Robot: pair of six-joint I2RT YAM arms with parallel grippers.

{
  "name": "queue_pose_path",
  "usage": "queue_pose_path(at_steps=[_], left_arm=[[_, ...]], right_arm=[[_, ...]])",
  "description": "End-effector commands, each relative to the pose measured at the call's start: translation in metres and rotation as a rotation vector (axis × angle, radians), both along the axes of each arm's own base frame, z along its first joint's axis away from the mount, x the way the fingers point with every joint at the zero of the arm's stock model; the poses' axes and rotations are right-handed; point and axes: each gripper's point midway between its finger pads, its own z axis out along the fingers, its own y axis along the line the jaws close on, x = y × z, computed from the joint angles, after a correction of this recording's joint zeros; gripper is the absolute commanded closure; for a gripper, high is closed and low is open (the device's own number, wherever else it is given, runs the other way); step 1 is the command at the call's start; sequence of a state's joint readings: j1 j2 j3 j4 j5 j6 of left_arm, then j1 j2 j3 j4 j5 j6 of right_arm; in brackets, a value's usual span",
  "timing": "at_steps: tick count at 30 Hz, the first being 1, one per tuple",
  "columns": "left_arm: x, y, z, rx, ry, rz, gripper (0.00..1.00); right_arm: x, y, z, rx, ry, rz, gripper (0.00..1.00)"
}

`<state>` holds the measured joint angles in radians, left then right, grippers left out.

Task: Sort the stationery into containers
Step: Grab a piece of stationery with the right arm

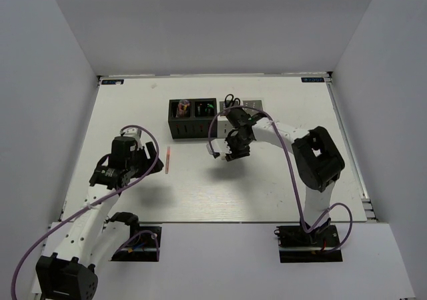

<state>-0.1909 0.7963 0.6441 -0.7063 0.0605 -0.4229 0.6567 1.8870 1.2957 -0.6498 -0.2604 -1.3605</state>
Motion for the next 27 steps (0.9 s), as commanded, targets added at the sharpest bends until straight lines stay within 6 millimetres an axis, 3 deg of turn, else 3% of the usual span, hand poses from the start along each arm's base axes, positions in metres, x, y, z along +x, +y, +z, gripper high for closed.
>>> queue_pose_path(at_steps=[1,7,20,25,27], left_arm=[[0.000,-0.002,0.003,-0.015,-0.022,-0.006,0.18],[0.000,-0.001,0.003,-0.012,-0.022,-0.007,0.18],[0.000,-0.001,0.006,-0.013,-0.033,-0.006,0.18],[0.000,0.000,0.006,-0.006,-0.039,-0.005,0.18],[0.001,0.000,0.007,-0.007,-0.044,-0.003,0.18]], right_arm=[[0.009,0.006,0.005,-0.018,-0.008,0.002,0.52],[-0.012,-0.005,0.001,-0.133,0.155,0.097,0.52],[-0.015,-0.009,-0.018,-0.231,0.194,0.072,0.52],[-0.022,-0.017,-0.033,-0.277,0.231,0.019,0.59],[-0.024,-0.017,-0.036,-0.273,0.231,-0.003,0.68]])
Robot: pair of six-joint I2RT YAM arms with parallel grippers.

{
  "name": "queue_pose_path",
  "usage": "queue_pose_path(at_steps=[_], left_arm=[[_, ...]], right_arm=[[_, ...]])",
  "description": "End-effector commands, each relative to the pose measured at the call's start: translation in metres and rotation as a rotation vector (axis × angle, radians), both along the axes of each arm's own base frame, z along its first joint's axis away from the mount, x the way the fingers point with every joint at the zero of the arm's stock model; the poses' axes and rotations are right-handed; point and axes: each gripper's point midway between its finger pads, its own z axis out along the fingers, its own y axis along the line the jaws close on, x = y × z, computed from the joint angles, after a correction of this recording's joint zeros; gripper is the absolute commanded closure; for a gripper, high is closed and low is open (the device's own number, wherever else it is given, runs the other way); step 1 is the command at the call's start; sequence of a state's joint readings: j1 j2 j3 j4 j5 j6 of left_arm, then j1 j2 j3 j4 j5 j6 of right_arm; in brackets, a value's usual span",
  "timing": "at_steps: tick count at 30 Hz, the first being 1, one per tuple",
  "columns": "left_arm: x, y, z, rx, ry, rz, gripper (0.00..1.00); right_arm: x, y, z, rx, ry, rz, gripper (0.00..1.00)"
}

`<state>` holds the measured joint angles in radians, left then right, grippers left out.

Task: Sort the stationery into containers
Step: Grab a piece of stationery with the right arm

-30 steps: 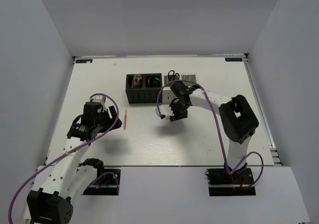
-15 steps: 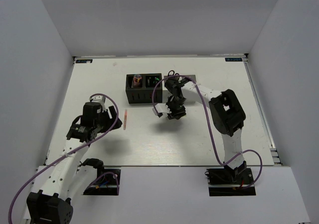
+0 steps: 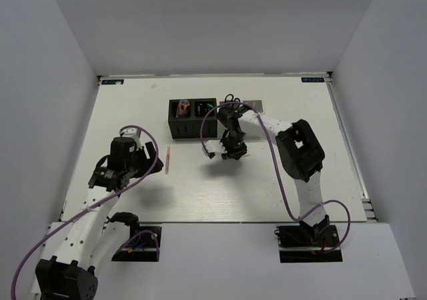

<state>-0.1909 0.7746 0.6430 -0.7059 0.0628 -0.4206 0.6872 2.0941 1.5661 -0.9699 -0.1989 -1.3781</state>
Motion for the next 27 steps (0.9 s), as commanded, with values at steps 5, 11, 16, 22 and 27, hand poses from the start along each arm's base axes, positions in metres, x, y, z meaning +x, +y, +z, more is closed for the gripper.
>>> queue_pose_path(at_steps=[5,11,16,22,27], left_arm=[[0.000,0.002,0.002,0.007,-0.022,0.002,0.18],[0.000,0.004,0.000,0.016,-0.019,0.010,0.18],[0.000,0.004,0.000,0.016,-0.019,0.010,0.18],[0.000,0.005,-0.001,0.019,-0.017,0.008,0.18],[0.000,0.004,-0.003,0.020,-0.008,0.004,0.18]], right_arm=[[-0.023,-0.011,-0.033,-0.061,0.070,-0.154,0.90],[-0.030,-0.014,-0.035,-0.047,0.065,-0.308,1.00],[-0.039,-0.016,-0.006,0.010,0.038,-0.380,1.00],[-0.042,-0.026,0.055,0.073,-0.056,-0.409,1.00],[-0.024,-0.051,0.103,0.067,-0.262,-0.340,1.00]])
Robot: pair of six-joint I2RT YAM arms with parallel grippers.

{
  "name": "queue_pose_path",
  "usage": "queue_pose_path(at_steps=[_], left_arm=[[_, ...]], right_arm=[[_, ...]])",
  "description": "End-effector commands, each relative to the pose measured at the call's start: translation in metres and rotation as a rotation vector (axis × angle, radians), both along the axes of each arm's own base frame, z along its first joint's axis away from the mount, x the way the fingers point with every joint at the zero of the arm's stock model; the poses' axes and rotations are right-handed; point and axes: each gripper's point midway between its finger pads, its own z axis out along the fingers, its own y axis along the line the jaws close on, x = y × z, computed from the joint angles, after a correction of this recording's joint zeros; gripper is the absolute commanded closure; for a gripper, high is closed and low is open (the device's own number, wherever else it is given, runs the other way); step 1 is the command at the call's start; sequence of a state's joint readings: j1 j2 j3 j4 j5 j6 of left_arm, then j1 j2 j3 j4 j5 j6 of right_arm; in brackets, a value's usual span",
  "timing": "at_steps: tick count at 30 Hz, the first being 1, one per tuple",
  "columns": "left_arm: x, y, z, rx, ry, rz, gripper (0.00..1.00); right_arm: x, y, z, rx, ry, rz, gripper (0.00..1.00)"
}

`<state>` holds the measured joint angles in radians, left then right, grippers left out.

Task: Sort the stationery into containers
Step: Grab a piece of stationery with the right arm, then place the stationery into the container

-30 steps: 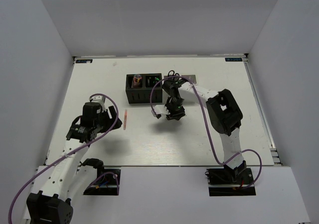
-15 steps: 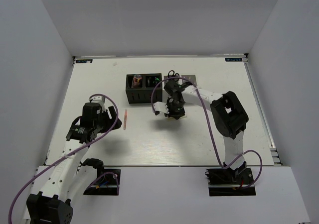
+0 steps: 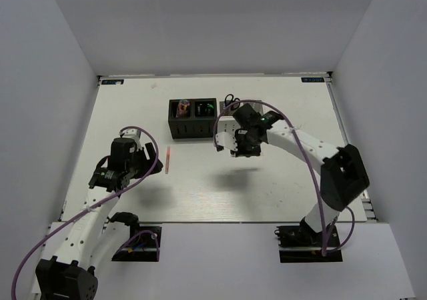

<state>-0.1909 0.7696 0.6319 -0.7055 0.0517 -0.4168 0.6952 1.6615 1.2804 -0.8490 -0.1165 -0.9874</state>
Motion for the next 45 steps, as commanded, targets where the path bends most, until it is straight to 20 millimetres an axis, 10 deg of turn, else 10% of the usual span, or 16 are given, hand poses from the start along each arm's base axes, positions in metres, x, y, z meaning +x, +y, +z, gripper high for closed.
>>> queue_pose_path(at_steps=[1,10,17,39,45], left_arm=[[0.002,0.001,0.001,0.004,-0.015,-0.002,0.18],[0.001,0.001,-0.003,0.007,0.000,-0.008,0.18],[0.001,0.001,-0.002,0.010,-0.004,-0.007,0.18],[0.002,0.000,-0.001,0.007,-0.008,-0.016,0.18],[0.002,-0.001,-0.002,0.006,-0.002,-0.019,0.18]], right_arm=[[0.013,-0.019,0.038,-0.044,-0.148,0.044,1.00],[0.112,-0.065,0.144,-0.329,-0.706,0.125,1.00],[0.170,-0.065,0.177,-0.503,-0.870,0.244,1.00],[0.201,-0.057,0.113,-0.663,-0.632,0.517,1.00],[0.193,-0.059,0.102,-0.629,-0.592,0.495,0.68]])
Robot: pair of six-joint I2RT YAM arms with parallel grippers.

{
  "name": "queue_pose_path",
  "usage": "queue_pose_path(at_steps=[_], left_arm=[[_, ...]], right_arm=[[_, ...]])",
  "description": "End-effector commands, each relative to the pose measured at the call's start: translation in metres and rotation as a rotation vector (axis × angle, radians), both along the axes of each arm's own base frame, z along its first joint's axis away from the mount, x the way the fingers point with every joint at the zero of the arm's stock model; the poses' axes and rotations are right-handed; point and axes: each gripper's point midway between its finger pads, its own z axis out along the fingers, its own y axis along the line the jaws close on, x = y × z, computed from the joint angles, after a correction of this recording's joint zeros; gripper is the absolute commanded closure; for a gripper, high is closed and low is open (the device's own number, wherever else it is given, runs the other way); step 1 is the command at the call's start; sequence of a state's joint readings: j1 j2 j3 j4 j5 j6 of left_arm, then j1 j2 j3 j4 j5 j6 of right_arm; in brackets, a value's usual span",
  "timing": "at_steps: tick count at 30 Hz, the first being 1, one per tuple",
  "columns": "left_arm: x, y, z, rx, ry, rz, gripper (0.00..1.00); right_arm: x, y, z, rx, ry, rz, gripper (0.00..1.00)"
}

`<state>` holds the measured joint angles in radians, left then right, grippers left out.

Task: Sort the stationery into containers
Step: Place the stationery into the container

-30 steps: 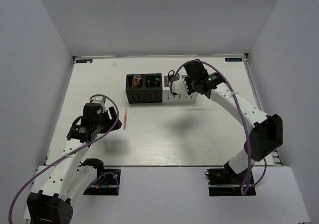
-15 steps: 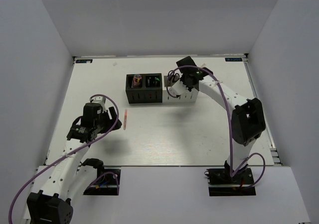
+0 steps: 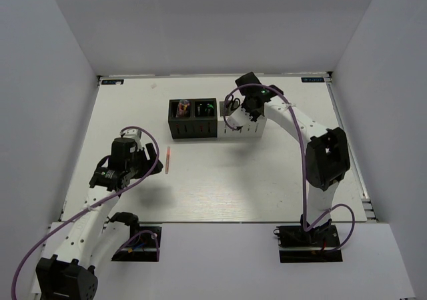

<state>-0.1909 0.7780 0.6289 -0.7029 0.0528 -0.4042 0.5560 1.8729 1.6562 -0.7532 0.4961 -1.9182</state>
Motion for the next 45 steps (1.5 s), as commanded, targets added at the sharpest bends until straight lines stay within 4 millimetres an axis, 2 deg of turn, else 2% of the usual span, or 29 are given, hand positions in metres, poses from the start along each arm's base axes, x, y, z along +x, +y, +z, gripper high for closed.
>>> queue_pose_path(at_steps=[1,9,28,30,37,38,39,40,45], left_arm=[[0.002,-0.001,0.000,-0.003,-0.008,-0.011,0.18],[0.001,0.000,-0.001,0.000,-0.004,-0.007,0.18],[0.001,0.000,-0.002,0.002,0.000,-0.008,0.18],[0.001,0.000,-0.001,0.004,-0.002,-0.008,0.18],[0.002,0.000,-0.001,0.002,-0.003,-0.007,0.18],[0.002,0.000,-0.001,0.004,-0.005,-0.009,0.18],[0.002,0.000,0.000,0.004,-0.007,-0.007,0.18],[0.002,0.000,-0.001,0.004,-0.005,-0.009,0.18],[0.002,0.001,-0.001,0.006,-0.002,-0.004,0.18]], right_arm=[[-0.004,-0.001,0.001,0.024,0.025,-0.016,0.66],[-0.006,0.004,-0.005,0.055,0.031,-0.025,0.66],[-0.025,0.006,-0.023,0.070,0.101,-0.027,0.65],[-0.026,0.004,-0.024,0.060,0.095,-0.031,0.61],[-0.028,0.011,-0.026,0.070,0.097,-0.012,0.56],[-0.026,0.011,-0.025,0.075,0.092,-0.015,0.54],[-0.027,0.009,-0.026,0.072,0.096,-0.019,0.47],[-0.027,0.011,-0.024,0.074,0.092,-0.016,0.45],[-0.027,0.012,-0.021,0.073,0.081,-0.010,0.44]])
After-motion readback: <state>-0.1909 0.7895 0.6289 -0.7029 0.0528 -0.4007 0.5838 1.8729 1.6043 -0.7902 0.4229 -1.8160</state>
